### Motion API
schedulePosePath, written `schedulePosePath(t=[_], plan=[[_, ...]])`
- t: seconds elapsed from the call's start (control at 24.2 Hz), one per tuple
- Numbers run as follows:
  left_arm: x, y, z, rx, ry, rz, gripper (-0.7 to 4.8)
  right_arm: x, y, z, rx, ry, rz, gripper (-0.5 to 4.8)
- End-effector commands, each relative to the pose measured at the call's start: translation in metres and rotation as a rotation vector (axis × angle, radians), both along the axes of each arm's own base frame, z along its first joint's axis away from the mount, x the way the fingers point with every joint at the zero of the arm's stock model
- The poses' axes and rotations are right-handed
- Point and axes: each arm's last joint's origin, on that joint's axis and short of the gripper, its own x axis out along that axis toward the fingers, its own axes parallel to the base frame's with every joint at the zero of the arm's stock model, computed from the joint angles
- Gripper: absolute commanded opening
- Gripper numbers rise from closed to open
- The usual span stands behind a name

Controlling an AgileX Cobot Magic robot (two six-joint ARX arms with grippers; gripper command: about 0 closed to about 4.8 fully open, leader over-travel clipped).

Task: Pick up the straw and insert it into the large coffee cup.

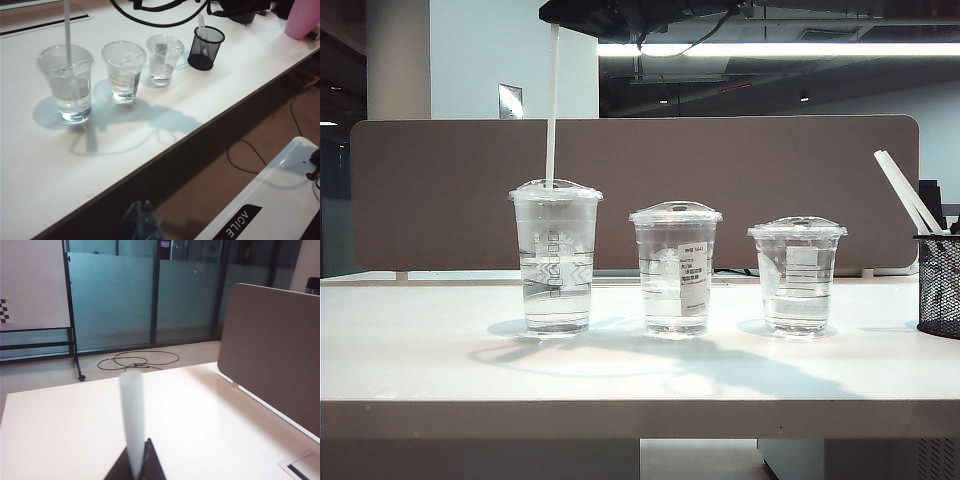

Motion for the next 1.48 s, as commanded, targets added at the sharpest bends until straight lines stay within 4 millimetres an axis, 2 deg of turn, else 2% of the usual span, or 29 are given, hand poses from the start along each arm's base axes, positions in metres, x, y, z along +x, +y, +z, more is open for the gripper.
schedulePosePath(t=[0.04, 0.49, 0.99, 1.48], plan=[[0.0, 0.0, 0.001, -0.005, -0.011, -0.004, -0.05, -0.002, 0.001, 0.003, 0.006, 0.025, 0.018, 0.13], [0.0, 0.0, 0.001, -0.005, -0.011, -0.004, -0.05, -0.007, -0.003, 0.012, 0.007, 0.034, 0.031, 0.13], [0.0, 0.0, 0.001, -0.005, -0.011, -0.004, -0.05, -0.004, -0.001, 0.003, -0.021, 0.074, 0.026, 0.13], [0.0, 0.0, 0.001, -0.005, -0.011, -0.004, -0.05, 0.012, 0.01, -0.037, -0.081, 0.161, 0.03, 0.13]])
